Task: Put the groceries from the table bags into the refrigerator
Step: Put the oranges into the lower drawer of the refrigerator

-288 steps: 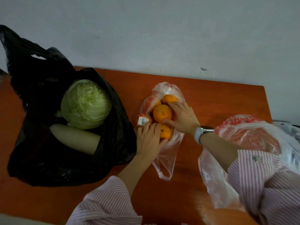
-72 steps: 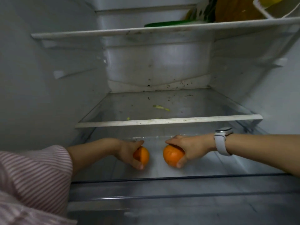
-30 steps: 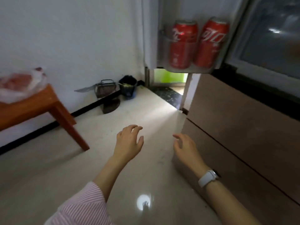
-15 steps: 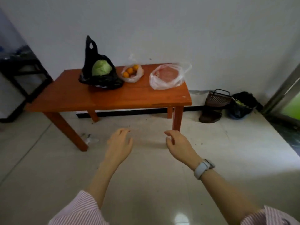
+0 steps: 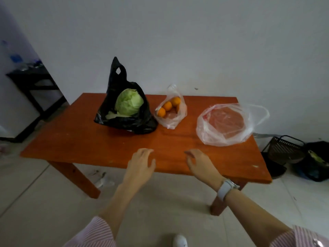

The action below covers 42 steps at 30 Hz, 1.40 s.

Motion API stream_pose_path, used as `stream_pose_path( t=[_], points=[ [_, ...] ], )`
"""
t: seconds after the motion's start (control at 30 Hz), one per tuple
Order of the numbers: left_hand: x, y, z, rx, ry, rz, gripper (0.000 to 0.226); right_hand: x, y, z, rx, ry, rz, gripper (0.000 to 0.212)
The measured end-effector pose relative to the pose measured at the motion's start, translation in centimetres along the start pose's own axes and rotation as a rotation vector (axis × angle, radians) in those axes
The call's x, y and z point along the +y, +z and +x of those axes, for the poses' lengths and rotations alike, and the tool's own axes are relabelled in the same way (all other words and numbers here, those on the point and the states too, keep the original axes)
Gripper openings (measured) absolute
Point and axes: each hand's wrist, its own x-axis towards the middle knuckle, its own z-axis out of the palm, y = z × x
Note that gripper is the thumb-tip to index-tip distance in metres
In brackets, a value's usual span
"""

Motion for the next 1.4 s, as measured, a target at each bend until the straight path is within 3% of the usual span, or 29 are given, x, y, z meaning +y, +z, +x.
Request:
stream_pose_path(
  t=[0.23, 0.47, 0.6, 0.8, 0.93, 1.0, 1.07, 1.17, 1.27, 1.33, 1.4],
  points=[
    [-0.3, -0.7, 17.9, 0.041, 0.080, 0.005, 0.035, 1.2, -2.5, 18.0, 0.013, 0.046, -0.020, 0.034],
    [-2.6, 2.6, 31.2, -0.083, 0.184, 0.004, 0.036, 3.3, -0.6, 29.9, 0.052, 0.058, -0.095, 0.033],
    [-4.3, 5.6, 36.6, -0.144, 0.182, -0.022, 0.038, 5.1, 1.0, 35.2, 0.117, 0.160, -0.081, 0.037],
    [-6.4, 7.8, 42.9, -0.150, 0.017, -0.046, 0.059, 7.9, 2.3, 42.4, 0.132, 0.456, -0.009, 0.059],
    [-5.6, 8.2, 46.1, -0.087, 0.104, -0.244, 0.082, 8.5, 1.6, 45.0, 0.164, 0.330, -0.033, 0.069],
    [-5.1, 8.0, 48.2, -0.048, 0.143, -0.283, 0.072, 8.7, 0.9, 46.6, 0.145, 0.241, -0.128, 0.058],
    [-5.0, 8.2, 50.7, -0.042, 0.108, -0.268, 0.050, 9.2, 0.2, 48.4, 0.104, 0.207, -0.182, 0.014],
    [-5.1, 8.6, 54.2, -0.179, -0.137, -0.473, 0.036, 11.5, -0.7, 51.2, 0.099, 0.230, 0.030, 0.041],
    [-5.5, 9.1, 56.3, -0.295, -0.495, -0.821, 0.018, 13.6, -1.3, 53.2, 0.109, 0.356, 0.348, 0.027],
    [-5.8, 9.7, 56.6, -0.251, -0.416, -0.769, 0.012, 14.7, -0.8, 53.7, 0.074, 0.386, 0.397, 0.013],
    [-6.4, 10.7, 56.2, -0.256, -0.198, -0.557, 0.012, 15.2, -0.1, 53.7, -0.033, 0.324, 0.231, 0.030]
  ],
)
